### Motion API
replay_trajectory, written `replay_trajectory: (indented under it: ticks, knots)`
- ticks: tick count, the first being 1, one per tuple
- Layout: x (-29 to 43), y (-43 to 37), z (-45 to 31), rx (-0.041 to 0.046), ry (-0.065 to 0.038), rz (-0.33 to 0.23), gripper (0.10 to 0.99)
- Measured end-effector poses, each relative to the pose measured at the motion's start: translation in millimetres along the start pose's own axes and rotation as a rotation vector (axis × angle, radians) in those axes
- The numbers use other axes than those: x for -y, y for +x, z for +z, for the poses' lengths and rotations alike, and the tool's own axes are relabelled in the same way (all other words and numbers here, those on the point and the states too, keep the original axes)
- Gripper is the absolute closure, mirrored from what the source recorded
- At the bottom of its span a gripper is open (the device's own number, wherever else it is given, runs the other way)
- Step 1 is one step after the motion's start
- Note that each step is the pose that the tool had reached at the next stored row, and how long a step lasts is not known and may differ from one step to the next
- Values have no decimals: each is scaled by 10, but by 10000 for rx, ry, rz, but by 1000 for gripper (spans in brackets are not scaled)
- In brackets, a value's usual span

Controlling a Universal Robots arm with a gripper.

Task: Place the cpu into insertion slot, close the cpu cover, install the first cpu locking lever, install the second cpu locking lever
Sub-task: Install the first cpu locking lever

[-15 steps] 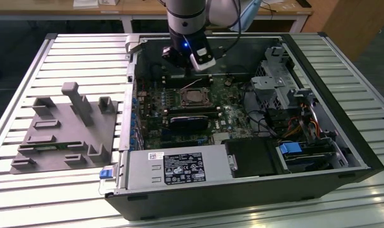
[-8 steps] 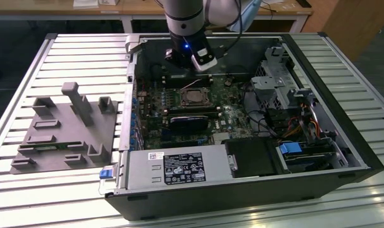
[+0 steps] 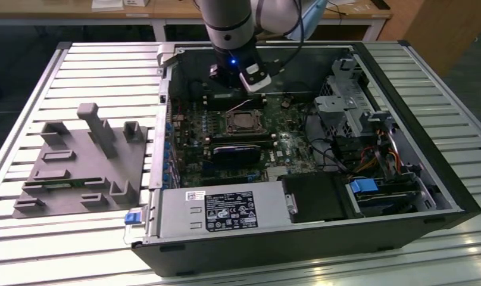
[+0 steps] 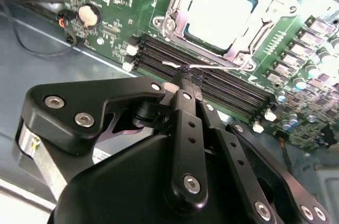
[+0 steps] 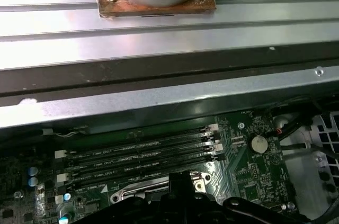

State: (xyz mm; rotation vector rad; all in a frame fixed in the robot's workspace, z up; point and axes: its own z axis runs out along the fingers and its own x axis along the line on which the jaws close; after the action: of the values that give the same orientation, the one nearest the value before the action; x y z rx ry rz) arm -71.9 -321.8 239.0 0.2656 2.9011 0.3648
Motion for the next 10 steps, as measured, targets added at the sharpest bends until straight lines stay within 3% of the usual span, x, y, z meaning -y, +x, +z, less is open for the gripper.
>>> replay_trajectory:
  ticks: [10]
  knots:
    - [33, 47, 97, 235, 146, 670, 984]
